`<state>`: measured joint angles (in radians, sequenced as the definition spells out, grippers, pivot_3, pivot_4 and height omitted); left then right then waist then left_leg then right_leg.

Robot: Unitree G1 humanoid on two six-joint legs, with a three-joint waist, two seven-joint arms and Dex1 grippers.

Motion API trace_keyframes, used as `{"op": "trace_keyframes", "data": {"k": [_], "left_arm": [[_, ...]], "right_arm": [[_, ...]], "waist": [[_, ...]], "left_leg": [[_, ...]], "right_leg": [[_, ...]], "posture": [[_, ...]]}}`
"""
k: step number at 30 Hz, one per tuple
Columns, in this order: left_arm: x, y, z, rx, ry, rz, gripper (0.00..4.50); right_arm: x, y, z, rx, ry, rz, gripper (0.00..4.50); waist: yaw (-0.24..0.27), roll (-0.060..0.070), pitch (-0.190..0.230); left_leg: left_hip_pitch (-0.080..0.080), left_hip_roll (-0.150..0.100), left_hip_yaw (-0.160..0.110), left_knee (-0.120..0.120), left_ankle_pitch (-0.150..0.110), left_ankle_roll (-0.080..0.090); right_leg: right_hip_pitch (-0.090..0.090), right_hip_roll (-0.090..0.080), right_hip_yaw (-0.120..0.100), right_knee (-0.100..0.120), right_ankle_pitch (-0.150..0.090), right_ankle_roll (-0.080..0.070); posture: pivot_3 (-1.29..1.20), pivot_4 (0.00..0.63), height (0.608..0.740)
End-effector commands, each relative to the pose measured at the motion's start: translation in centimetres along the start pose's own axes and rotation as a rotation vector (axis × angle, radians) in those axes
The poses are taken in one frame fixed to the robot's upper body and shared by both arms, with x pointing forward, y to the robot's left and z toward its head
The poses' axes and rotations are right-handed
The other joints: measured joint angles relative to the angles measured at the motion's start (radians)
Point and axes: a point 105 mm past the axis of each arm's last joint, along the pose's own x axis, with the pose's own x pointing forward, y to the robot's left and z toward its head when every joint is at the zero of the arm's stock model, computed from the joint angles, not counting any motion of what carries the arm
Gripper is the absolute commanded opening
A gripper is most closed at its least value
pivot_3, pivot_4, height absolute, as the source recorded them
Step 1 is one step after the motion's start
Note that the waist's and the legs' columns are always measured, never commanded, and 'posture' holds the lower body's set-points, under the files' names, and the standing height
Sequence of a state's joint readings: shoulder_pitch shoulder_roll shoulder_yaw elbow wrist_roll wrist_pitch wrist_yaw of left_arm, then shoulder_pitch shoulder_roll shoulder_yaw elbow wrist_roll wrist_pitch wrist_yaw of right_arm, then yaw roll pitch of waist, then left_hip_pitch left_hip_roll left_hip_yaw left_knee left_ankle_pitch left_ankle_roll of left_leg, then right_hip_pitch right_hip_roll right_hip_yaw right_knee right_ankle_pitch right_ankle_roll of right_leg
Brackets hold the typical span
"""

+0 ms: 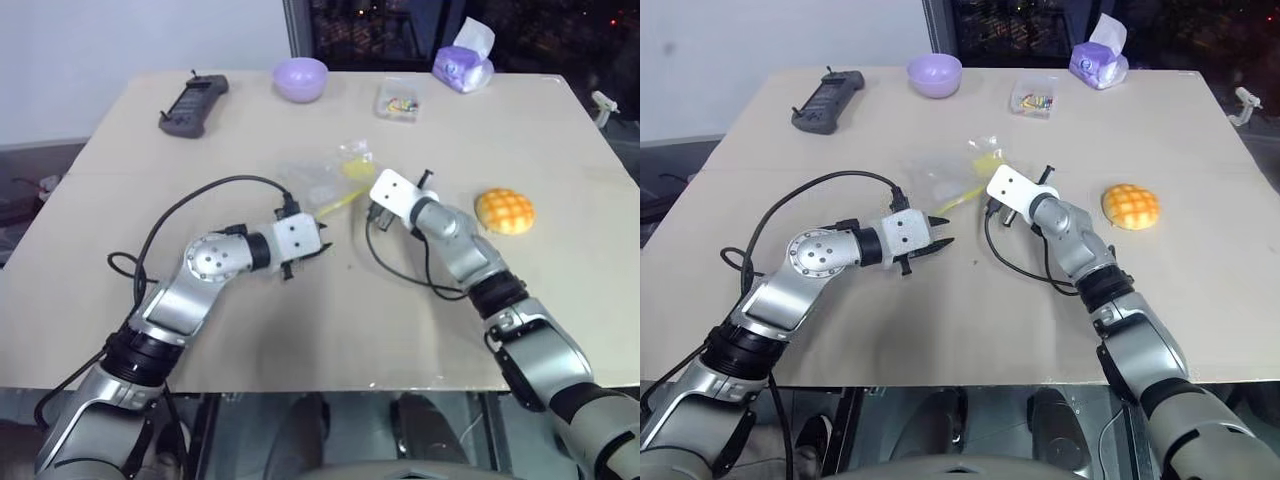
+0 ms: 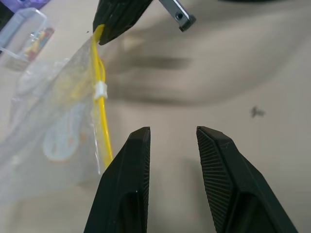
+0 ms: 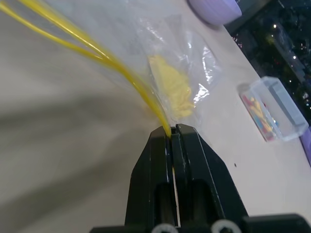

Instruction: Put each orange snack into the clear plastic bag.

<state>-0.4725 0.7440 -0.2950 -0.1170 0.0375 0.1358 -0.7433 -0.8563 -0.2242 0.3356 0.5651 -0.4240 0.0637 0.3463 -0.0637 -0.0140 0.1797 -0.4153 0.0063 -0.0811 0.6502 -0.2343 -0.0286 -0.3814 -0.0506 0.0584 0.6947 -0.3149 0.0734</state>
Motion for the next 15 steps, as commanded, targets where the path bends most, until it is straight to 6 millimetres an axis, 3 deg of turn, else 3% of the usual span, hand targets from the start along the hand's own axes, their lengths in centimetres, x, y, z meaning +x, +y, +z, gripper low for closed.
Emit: {"op": "trace_keyframes", "data": {"k": [1, 4, 15], "left_arm": [[0.1, 2.6, 1.4, 0.099, -0.048, 0.149, 1.66], [0.3, 3.3, 1.9, 0.081, -0.089, 0.222, 1.66], [1.1, 2.5, -0.4, 0.096, -0.011, 0.225, 1.66]], "right_arm": [[-0.1, -1.0, 1.7, -0.014, -0.056, -0.033, 0.0], [-0.1, -1.0, 1.6, -0.013, -0.054, -0.03, 0.0], [-0.2, -1.2, 1.5, -0.018, -0.055, -0.027, 0.0]], "waist": [[0.001, 0.0, 0.0], [-0.002, 0.0, 0.0], [-0.005, 0.0, 0.0]], "left_leg": [[0.0, 0.0, 0.0, 0.0, 0.0, 0.0], [0.0, 0.0, 0.0, 0.0, 0.0, 0.0], [0.0, 0.0, 0.0, 0.0, 0.0, 0.0]], "right_leg": [[0.0, 0.0, 0.0, 0.0, 0.0, 0.0], [0.0, 0.0, 0.0, 0.0, 0.0, 0.0], [0.0, 0.0, 0.0, 0.0, 0.0, 0.0]], "posture": [[0.0, 0.15, 0.74], [0.0, 0.15, 0.74], [0.0, 0.15, 0.74]]}}
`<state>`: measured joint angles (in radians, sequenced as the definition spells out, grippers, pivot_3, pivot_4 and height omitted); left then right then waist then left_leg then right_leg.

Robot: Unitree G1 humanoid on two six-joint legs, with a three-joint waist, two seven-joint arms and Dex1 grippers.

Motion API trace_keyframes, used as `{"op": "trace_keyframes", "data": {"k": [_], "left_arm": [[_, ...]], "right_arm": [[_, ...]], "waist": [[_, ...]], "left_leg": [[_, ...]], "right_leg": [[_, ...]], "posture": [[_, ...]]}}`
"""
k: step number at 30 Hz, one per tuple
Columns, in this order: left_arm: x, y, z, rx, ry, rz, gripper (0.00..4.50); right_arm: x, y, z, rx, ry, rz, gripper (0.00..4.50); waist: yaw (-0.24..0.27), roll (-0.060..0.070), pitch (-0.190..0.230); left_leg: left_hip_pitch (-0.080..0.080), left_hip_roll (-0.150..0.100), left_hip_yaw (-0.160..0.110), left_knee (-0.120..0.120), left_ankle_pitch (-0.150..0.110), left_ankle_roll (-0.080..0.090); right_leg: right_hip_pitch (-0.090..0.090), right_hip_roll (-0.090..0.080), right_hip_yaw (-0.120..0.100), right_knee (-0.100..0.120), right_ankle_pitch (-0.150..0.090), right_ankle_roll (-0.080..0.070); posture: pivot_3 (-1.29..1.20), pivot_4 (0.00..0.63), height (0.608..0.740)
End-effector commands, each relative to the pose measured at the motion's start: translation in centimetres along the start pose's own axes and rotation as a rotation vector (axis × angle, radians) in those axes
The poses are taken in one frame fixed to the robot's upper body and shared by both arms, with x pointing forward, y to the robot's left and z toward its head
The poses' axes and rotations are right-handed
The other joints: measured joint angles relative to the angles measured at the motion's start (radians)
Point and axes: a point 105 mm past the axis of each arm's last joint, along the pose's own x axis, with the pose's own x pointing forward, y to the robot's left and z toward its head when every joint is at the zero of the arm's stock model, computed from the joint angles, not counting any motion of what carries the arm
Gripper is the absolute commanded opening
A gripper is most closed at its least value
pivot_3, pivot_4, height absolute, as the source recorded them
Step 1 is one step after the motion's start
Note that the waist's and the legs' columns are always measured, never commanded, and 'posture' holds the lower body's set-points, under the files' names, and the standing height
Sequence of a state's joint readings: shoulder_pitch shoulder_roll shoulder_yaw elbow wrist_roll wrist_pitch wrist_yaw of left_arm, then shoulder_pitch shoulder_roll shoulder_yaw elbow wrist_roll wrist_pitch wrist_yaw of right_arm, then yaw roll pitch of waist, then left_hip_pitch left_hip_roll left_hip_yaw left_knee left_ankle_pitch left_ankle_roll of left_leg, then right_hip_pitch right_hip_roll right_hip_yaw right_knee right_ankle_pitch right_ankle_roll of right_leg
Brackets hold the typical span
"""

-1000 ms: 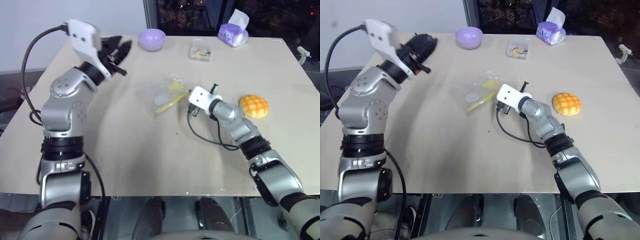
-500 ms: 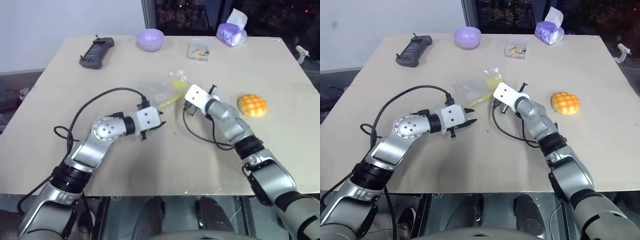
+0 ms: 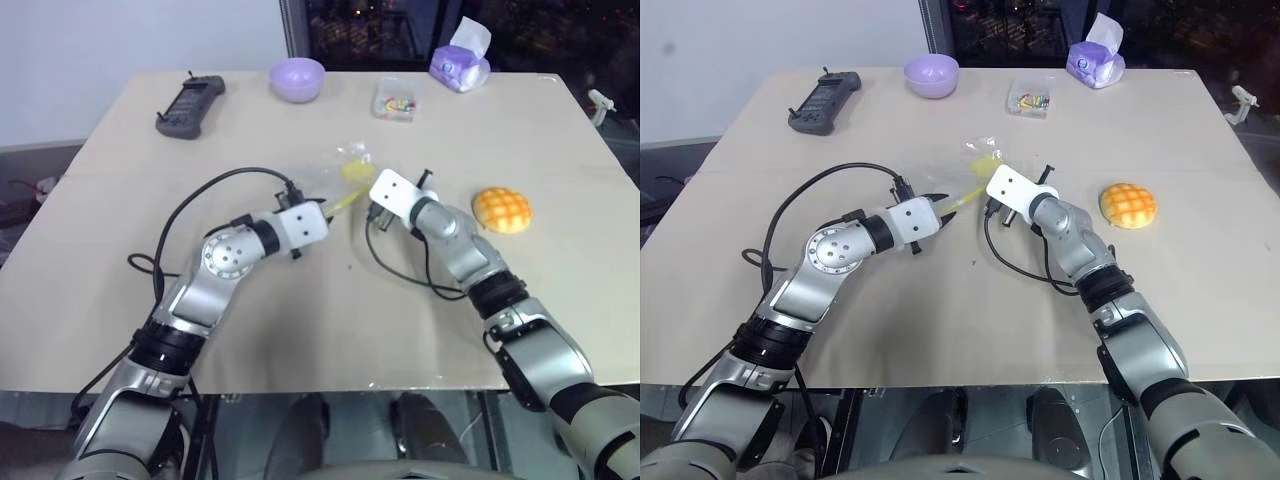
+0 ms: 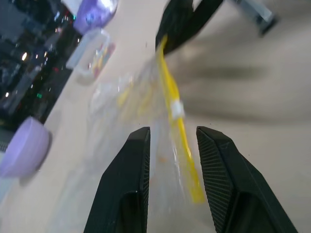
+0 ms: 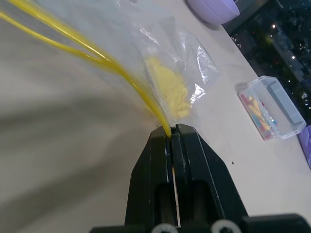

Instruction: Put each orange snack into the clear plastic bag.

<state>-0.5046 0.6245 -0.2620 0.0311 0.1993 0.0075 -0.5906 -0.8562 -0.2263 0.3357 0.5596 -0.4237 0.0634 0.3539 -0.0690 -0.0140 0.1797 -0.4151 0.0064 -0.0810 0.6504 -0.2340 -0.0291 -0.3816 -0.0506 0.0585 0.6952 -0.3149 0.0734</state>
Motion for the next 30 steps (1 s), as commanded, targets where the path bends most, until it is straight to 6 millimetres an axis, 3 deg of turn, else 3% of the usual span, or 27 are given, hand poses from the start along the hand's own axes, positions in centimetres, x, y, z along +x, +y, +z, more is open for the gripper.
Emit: {"op": "trace_keyframes", "data": {"k": [1, 11, 19, 20, 21, 23, 30], "left_arm": [[-0.3, 0.5, 0.2, 0.031, -0.014, 0.027, 1.66], [0.1, 0.9, 1.5, 0.031, -0.086, 0.06, 1.66], [0.1, 0.3, 0.9, 0.026, -0.07, 0.029, 1.66], [0.1, 0.3, 0.9, 0.022, -0.07, 0.027, 1.09], [0.1, 0.3, 0.9, 0.022, -0.069, 0.026, 0.9], [0.1, 0.3, 0.8, 0.024, -0.065, 0.028, 0.04], [0.2, 0.4, 0.2, 0.053, -0.032, 0.039, 0.04]], "right_arm": [[-0.2, -1.2, 1.4, -0.017, -0.051, -0.033, 0.0], [-0.3, -1.2, 1.3, -0.021, -0.049, -0.032, 0.0], [-0.3, -1.1, 1.4, -0.019, -0.051, -0.028, 0.0], [-0.3, -1.1, 1.4, -0.019, -0.05, -0.029, 0.0], [-0.3, -1.2, 1.3, -0.019, -0.05, -0.029, 0.0], [-0.4, -1.2, 1.3, -0.018, -0.05, -0.03, 0.0], [-0.4, -0.9, 1.4, -0.015, -0.053, -0.026, 0.0]], "waist": [[0.0, 0.0, 0.0], [0.0, 0.0, 0.0], [0.0, 0.0, 0.0], [0.0, 0.0, 0.0], [0.0, 0.0, 0.0], [0.0, 0.0, 0.0], [0.0, 0.0, 0.0]], "left_leg": [[0.0, 0.0, 0.0, 0.0, 0.0, 0.0], [0.0, 0.0, 0.0, 0.0, 0.0, 0.0], [0.0, 0.0, 0.0, 0.0, 0.0, 0.0], [0.0, 0.0, 0.0, 0.0, 0.0, 0.0], [0.0, 0.0, 0.0, 0.0, 0.0, 0.0], [0.0, 0.0, 0.0, 0.0, 0.0, 0.0], [0.0, 0.0, 0.0, 0.0, 0.0, 0.0]], "right_leg": [[0.0, 0.0, 0.0, 0.0, 0.0, 0.0], [0.0, 0.0, 0.0, 0.0, 0.0, 0.0], [0.0, 0.0, 0.0, 0.0, 0.0, 0.0], [0.0, 0.0, 0.0, 0.0, 0.0, 0.0], [0.0, 0.0, 0.0, 0.0, 0.0, 0.0], [0.0, 0.0, 0.0, 0.0, 0.0, 0.0], [0.0, 0.0, 0.0, 0.0, 0.0, 0.0]], "posture": [[0.0, 0.15, 0.74], [0.0, 0.15, 0.74], [0.0, 0.15, 0.74], [0.0, 0.15, 0.74], [0.0, 0.15, 0.74], [0.0, 0.15, 0.74], [0.0, 0.15, 0.74]]}}
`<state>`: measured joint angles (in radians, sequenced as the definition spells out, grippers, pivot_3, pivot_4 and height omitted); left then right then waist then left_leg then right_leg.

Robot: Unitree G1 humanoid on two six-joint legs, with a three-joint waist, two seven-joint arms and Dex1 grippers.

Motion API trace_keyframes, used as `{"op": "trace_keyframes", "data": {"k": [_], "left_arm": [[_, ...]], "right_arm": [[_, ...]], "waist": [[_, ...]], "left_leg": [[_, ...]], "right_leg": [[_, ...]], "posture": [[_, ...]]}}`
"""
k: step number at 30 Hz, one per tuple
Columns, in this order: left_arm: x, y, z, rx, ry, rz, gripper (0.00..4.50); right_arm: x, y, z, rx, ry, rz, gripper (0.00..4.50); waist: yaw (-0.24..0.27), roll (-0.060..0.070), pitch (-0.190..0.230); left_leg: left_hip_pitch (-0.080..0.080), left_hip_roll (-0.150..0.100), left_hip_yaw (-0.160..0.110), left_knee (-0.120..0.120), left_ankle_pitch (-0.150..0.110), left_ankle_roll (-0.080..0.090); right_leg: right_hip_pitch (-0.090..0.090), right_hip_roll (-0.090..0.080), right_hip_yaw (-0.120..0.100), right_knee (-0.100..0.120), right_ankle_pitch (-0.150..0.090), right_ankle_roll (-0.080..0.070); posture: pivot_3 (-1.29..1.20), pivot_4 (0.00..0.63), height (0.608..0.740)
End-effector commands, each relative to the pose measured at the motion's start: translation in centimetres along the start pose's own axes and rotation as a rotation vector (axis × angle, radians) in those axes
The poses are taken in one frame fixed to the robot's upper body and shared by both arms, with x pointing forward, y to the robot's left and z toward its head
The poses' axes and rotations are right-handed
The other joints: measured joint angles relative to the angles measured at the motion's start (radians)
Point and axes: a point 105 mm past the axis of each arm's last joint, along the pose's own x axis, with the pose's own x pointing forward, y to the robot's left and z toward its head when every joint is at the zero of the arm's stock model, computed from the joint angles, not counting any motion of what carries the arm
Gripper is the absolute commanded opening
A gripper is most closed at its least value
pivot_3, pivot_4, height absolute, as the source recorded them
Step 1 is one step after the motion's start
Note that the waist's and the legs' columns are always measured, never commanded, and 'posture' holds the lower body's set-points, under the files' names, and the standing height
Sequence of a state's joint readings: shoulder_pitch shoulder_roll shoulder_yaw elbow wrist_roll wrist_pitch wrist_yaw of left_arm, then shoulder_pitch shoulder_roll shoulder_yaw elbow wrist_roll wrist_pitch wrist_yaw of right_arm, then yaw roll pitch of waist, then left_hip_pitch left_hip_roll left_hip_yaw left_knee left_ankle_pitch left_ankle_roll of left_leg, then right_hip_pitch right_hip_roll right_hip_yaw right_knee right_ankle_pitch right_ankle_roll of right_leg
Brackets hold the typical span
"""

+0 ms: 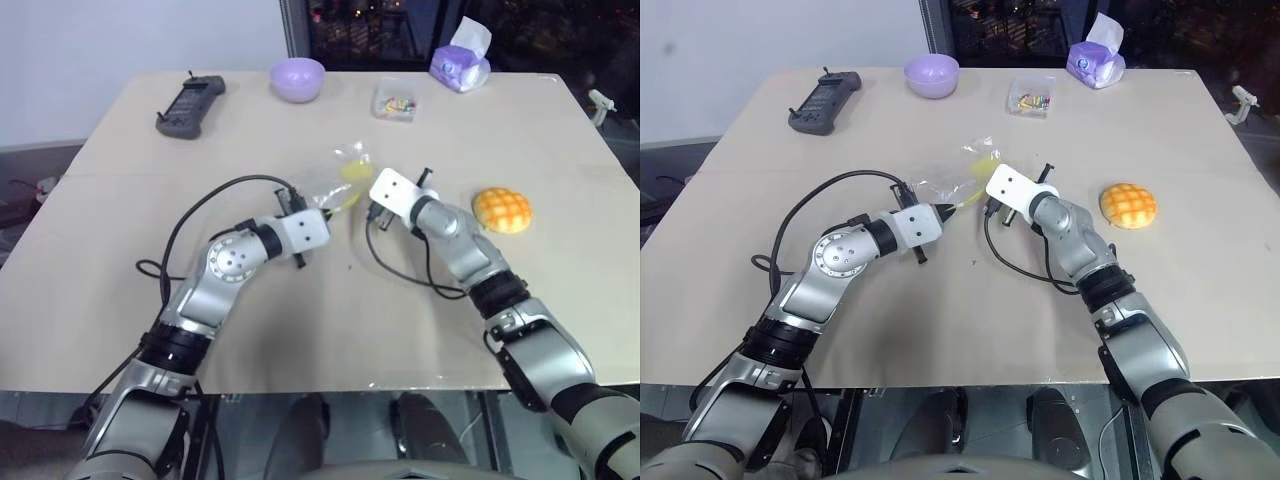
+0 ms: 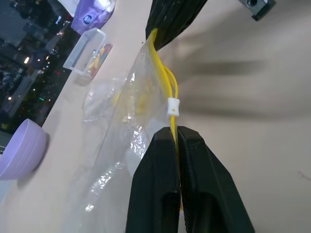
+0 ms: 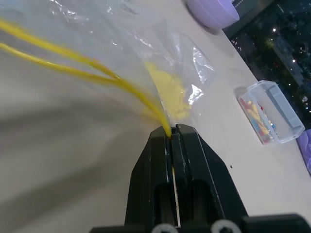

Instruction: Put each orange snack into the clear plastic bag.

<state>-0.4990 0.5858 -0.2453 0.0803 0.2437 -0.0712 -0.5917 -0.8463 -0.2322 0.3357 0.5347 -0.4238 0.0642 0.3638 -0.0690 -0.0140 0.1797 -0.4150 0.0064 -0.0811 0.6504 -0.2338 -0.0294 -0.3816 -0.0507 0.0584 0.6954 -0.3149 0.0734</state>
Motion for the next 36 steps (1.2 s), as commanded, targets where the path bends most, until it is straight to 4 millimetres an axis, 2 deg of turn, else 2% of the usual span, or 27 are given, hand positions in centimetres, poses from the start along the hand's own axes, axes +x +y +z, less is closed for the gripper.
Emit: {"op": "trace_keyframes", "data": {"k": [1, 2, 4, 5, 7, 10, 13, 16, 19, 20, 24, 30, 36], "left_arm": [[-0.2, 1.0, 0.2, 0.032, -0.006, 0.038, 0.04], [-0.2, 1.0, 0.2, 0.034, -0.006, 0.038, 0.04], [-0.1, 0.9, 0.3, 0.033, -0.009, 0.036, 0.0], [-0.1, 0.9, 0.3, 0.03, -0.011, 0.034, 0.0], [-0.1, 0.8, 0.4, 0.024, -0.015, 0.034, 0.0], [0.0, 0.9, 0.6, 0.011, -0.027, 0.037, 0.0], [0.0, 0.9, 0.8, 0.002, -0.039, 0.037, 0.0], [0.0, 0.8, 1.0, -0.013, -0.05, 0.04, 0.0], [0.2, 0.7, 1.1, -0.017, -0.054, 0.039, 0.0], [0.2, 0.7, 1.1, -0.019, -0.058, 0.039, 0.0], [0.2, 0.6, 1.3, -0.024, -0.068, 0.037, 0.0], [0.0, 0.7, 1.4, -0.029, -0.07, 0.043, 0.0], [0.0, 0.3, 1.4, -0.032, -0.074, 0.029, 0.0]], "right_arm": [[-0.3, -0.9, 1.2, -0.009, -0.045, -0.028, 0.0], [-0.3, -0.9, 1.3, -0.001, -0.047, -0.023, 0.0], [-0.8, -1.6, 1.5, 0.024, -0.067, -0.037, 0.46], [-1.0, -1.8, 1.6, 0.024, -0.073, -0.037, 0.73], [-1.4, -1.8, 1.4, 0.022, -0.063, -0.013, 1.57], [-2.4, -1.6, 0.6, 0.056, -0.041, 0.064, 1.57], [-3.6, -2.0, 1.4, 0.272, -0.078, 0.091, 1.57], [-4.0, -1.5, 2.2, 0.479, -0.102, 0.141, 1.57], [-3.7, -0.6, 1.7, 0.633, -0.067, 0.155, 0.67], [-3.6, -0.3, 1.7, 0.674, -0.061, 0.159, 0.17], [-3.0, 0.1, 1.8, 0.751, -0.06, 0.153, 0.07], [-2.3, -0.5, 1.3, 0.774, -0.046, 0.108, 0.07], [-2.1, -1.4, 2.3, 0.795, -0.092, 0.089, 0.07]], "waist": [[0.0, 0.0, 0.0], [0.0, 0.0, 0.0], [0.0, 0.0, 0.0], [0.0, 0.0, 0.0], [0.001, 0.0, 0.0], [0.004, 0.0, 0.0], [0.007, 0.0, 0.0], [-0.001, 0.0, 0.0], [0.0, 0.0, 0.0], [0.001, 0.0, 0.0], [0.002, 0.0, 0.0], [0.003, 0.0, 0.0], [0.0, 0.0, 0.0]], "left_leg": [[0.0, 0.0, 0.0, 0.0, 0.0, 0.0], [0.0, 0.0, 0.0, 0.0, 0.0, 0.0], [0.0, 0.0, 0.0, 0.0, 0.0, 0.0], [0.0, 0.0, 0.0, 0.0, 0.0, 0.0], [0.0, 0.0, 0.0, 0.0, 0.0, 0.0], [0.0, 0.0, 0.0, 0.0, 0.0, 0.0], [-0.001, 0.0, -0.001, 0.0, 0.0, 0.001], [0.0, 0.0, -0.001, 0.001, -0.001, 0.001], [0.0, 0.001, -0.002, 0.001, -0.001, 0.001], [0.0, 0.0, -0.002, 0.001, -0.001, 0.001], [0.0, 0.0, -0.001, 0.001, -0.001, 0.001], [0.0, 0.0, -0.001, 0.001, -0.001, 0.001], [0.0, 0.0, -0.001, 0.001, -0.001, 0.001]], "right_leg": [[0.0, 0.0, 0.0, 0.0, 0.0, 0.0], [0.0, 0.0, 0.0, 0.0, 0.0, 0.0], [0.0, 0.0, 0.0, 0.0, 0.0, 0.0], [0.0, 0.0, 0.0, 0.0, 0.0, 0.0], [0.0, 0.0, 0.0, 0.0, 0.0, 0.0], [0.0, 0.0, 0.0, 0.0, 0.0, 0.0], [0.001, 0.0, -0.001, 0.0, 0.0, 0.0], [0.001, 0.0, -0.001, 0.0, 0.0, 0.0], [0.001, 0.0, -0.001, 0.001, 0.0, 0.0], [0.001, 0.0, -0.001, 0.001, 0.0, 0.0], [0.001, 0.0, -0.001, 0.001, 0.0, 0.0], [0.001, 0.0, -0.001, 0.001, 0.0, 0.0], [0.001, 0.0, -0.001, 0.001, 0.0, 0.0]], "posture": [[0.0, 0.15, 0.74], [0.0, 0.15, 0.74], [0.0, 0.15, 0.74], [0.0, 0.15, 0.74], [0.0, 0.15, 0.74], [0.0, 0.15, 0.74], [0.0, 0.15, 0.74], [0.0, 0.15, 0.74], [0.0, 0.15, 0.74], [0.0, 0.15, 0.74], [0.0, 0.15, 0.74], [0.0, 0.15, 0.74], [0.0, 0.15, 0.74]]}}
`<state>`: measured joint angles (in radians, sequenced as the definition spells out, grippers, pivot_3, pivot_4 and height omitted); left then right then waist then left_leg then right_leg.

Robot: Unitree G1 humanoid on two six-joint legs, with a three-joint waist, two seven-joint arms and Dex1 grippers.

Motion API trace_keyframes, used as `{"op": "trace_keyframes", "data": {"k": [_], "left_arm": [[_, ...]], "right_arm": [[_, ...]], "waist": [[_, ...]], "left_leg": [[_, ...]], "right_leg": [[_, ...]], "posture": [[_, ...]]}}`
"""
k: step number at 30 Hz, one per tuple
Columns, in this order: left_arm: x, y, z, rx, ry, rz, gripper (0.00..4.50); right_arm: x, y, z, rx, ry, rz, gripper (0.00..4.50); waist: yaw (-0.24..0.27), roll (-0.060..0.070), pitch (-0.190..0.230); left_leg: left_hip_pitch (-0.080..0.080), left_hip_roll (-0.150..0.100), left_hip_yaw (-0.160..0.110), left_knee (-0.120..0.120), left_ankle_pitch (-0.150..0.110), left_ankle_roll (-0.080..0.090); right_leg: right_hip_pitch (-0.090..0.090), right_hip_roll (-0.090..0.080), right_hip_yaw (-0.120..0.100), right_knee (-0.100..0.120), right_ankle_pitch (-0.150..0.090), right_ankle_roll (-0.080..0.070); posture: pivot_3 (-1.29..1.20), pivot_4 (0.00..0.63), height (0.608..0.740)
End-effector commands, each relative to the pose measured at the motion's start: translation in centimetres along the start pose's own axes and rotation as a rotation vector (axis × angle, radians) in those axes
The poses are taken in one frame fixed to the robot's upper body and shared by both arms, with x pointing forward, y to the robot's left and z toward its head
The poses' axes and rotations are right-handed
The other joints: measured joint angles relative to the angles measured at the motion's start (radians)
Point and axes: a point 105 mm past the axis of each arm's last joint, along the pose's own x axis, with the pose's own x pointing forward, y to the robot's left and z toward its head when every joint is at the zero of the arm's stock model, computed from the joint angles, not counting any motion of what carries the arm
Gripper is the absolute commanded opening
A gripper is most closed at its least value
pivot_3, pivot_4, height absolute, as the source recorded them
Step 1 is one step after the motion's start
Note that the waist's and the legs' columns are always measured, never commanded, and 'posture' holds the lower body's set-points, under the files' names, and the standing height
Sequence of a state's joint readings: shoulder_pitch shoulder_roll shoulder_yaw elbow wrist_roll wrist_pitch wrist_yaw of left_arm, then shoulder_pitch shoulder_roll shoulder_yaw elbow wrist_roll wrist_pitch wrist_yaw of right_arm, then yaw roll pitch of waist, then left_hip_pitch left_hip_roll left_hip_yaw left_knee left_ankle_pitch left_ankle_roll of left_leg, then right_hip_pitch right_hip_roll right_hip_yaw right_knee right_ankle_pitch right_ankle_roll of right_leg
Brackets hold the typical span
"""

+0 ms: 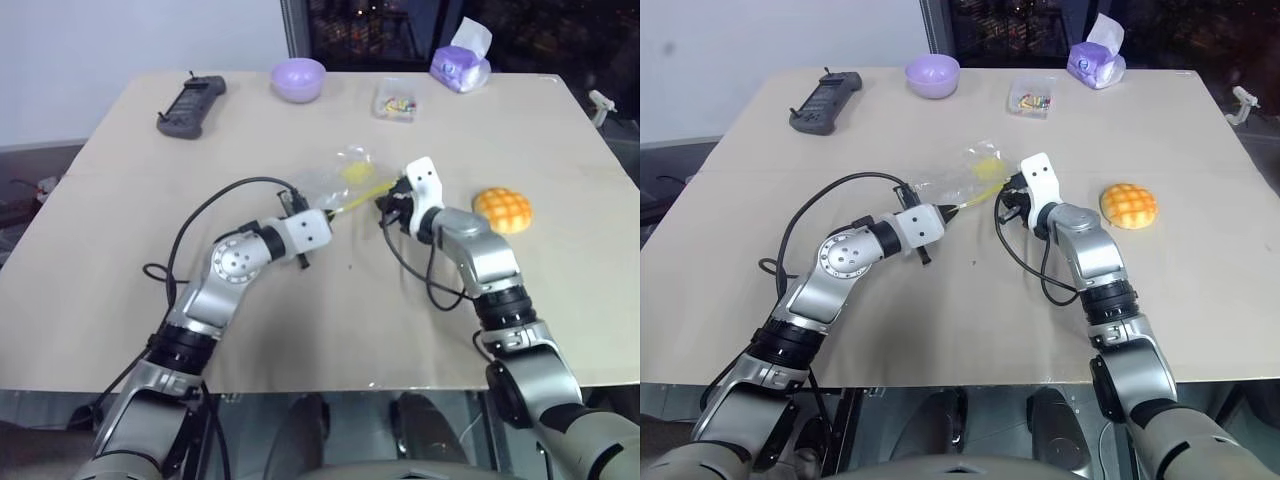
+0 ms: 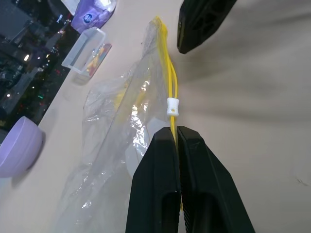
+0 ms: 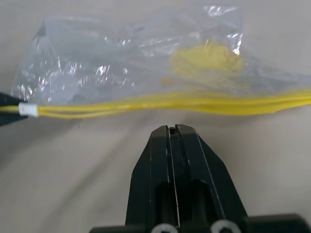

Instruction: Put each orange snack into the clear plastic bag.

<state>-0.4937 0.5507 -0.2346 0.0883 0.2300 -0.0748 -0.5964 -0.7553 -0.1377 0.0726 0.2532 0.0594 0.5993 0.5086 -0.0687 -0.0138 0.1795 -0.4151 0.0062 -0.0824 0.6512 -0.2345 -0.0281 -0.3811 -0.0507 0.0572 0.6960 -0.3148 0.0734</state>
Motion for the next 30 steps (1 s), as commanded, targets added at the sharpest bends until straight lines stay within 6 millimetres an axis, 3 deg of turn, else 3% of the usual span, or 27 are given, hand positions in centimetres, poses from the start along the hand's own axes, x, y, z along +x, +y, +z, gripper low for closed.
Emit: {"op": "trace_keyframes", "data": {"k": [1, 21, 27, 30], "left_arm": [[-0.3, 0.6, 1.2, 0.005, -0.051, 0.022, 0.0], [0.3, -0.4, 2.0, 0.006, -0.084, -0.021, 0.0], [0.6, -0.5, 2.6, 0.003, -0.11, -0.027, 0.0], [0.7, -0.6, 4.1, -0.011, -0.174, -0.047, 0.0]], "right_arm": [[0.0, 0.1, 3.0, -0.022, -0.098, -0.001, 0.07], [0.9, 2.3, 4.0, -0.057, -0.128, 0.079, 0.07], [1.3, 3.6, 3.3, -0.062, -0.108, 0.129, 0.07], [1.8, 3.9, 2.0, -0.131, -0.079, 0.148, 0.07]], "waist": [[0.0, 0.0, 0.0], [0.0, 0.0, 0.0], [0.0, 0.0, 0.0], [0.001, 0.0, 0.0]], "left_leg": [[0.0, 0.0, 0.0, 0.0, 0.0, 0.0], [0.0, 0.0, 0.0, 0.0, 0.0, 0.0], [0.0, 0.0, 0.0, 0.0, 0.0, 0.0], [0.0, 0.0, 0.0, 0.0, 0.0, 0.0]], "right_leg": [[0.0, 0.0, 0.0, 0.0, 0.0, 0.0], [0.0, 0.0, 0.0, 0.0, 0.0, 0.0], [0.0, 0.0, 0.0, 0.0, 0.0, 0.0], [0.0, 0.0, 0.0, 0.0, 0.0, 0.0]], "posture": [[0.0, 0.15, 0.74], [0.0, 0.15, 0.74], [0.0, 0.15, 0.74], [0.0, 0.15, 0.74]]}}
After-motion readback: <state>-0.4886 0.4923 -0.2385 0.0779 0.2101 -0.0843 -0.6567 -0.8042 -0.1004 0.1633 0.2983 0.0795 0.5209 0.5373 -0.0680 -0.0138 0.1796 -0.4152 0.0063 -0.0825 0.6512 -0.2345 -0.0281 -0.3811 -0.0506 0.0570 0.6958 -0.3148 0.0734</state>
